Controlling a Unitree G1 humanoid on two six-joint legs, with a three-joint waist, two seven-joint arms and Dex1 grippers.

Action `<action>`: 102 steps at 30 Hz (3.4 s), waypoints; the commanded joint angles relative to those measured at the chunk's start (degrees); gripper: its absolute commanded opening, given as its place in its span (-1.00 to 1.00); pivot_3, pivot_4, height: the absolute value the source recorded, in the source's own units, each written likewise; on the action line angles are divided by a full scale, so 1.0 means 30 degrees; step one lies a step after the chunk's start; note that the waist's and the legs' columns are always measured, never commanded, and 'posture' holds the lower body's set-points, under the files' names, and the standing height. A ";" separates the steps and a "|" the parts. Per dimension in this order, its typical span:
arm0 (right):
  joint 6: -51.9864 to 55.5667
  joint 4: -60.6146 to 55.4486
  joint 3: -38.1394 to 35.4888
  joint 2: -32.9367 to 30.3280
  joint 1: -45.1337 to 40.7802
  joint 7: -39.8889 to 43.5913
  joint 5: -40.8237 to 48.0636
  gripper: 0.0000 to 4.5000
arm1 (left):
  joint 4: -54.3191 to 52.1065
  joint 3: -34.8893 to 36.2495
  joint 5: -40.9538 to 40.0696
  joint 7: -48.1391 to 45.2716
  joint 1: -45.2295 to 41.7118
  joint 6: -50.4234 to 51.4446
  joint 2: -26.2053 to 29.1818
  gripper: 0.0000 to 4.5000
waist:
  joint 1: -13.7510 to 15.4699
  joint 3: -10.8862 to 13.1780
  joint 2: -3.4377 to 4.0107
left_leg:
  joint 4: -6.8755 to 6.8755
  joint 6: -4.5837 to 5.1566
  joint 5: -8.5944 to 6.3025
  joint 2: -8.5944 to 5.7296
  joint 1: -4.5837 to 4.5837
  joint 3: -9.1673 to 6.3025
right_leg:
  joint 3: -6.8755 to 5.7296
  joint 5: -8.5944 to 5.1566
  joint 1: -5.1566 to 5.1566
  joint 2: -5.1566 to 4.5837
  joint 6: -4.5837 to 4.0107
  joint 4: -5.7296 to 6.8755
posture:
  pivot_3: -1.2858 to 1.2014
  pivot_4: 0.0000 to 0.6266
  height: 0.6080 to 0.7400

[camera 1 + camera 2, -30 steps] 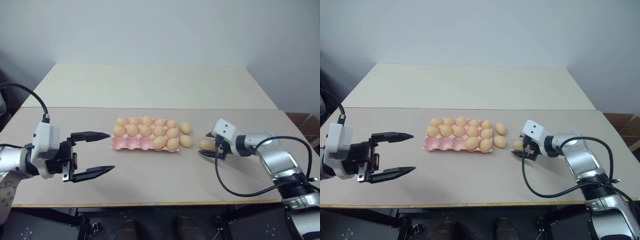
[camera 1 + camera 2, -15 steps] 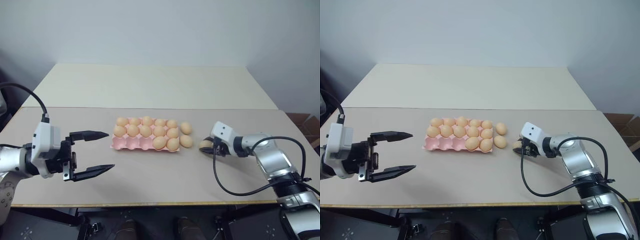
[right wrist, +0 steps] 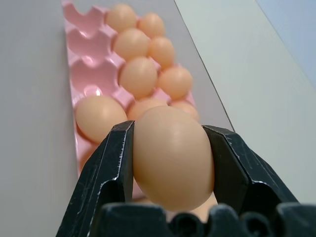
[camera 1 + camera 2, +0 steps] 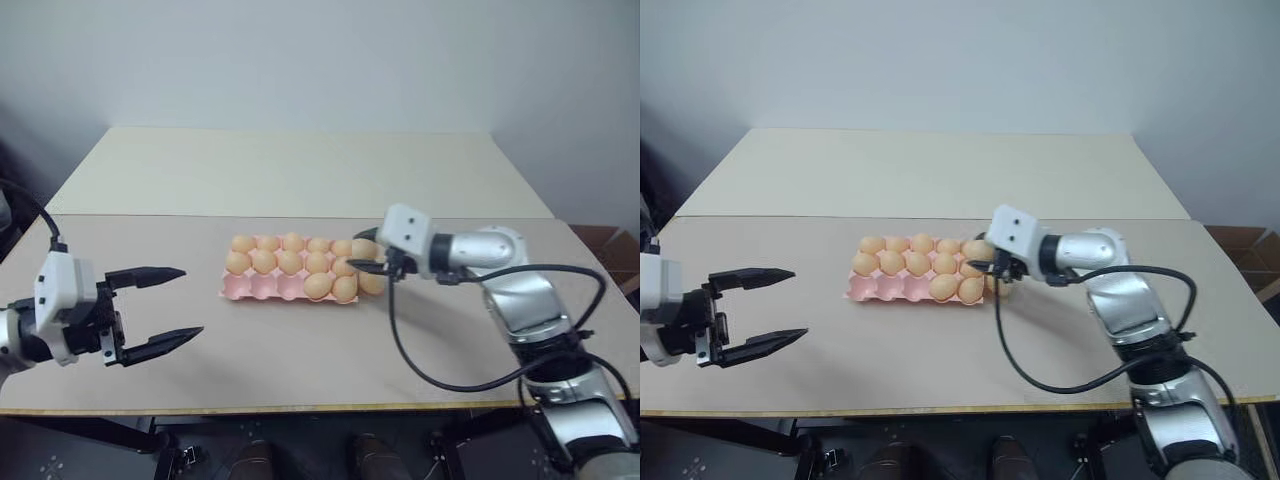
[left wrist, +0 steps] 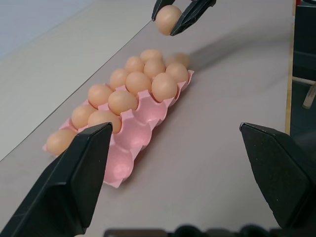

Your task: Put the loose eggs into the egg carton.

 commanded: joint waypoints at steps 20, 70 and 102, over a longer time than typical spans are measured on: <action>-0.4412 0.6750 0.2835 0.4823 -0.2790 0.0003 -0.1916 0.91 | -0.1612 0.1556 0.0030 0.1149 0.1592 -0.0255 -0.0740 1.00 | -0.0055 0.0003 0.0005 | -0.0001 -0.0008 0.0003 0.0018 -0.0011 -0.0004 | -0.0029 0.0060 -0.0009 0.0004 -0.0102 0.0012 | 0.03 -0.52 1.00; 0.3467 -0.5450 -0.6988 -0.7713 0.8596 0.0407 0.4533 0.99 | -0.0122 -0.1530 -0.0994 -0.0806 -0.2798 -0.0605 -0.0609 1.00 | 0.0061 0.0008 0.0008 | -0.0006 -0.0007 0.0001 -0.0011 0.0014 -0.0010 | 0.0003 -0.0020 0.0022 -0.0012 0.0024 -0.0040 | 0.03 -0.52 1.00; 0.0359 0.4573 -0.0647 -0.0330 0.2099 -0.1766 0.0337 0.27 | -0.1388 -0.0604 -0.0737 0.0183 -0.1183 -0.0514 -0.0526 1.00 | 0.0040 0.0008 0.0012 | -0.0007 -0.0002 0.0005 -0.0015 -0.0014 -0.0019 | 0.0006 -0.0005 0.0011 0.0007 0.0011 -0.0014 | 0.03 -0.52 1.00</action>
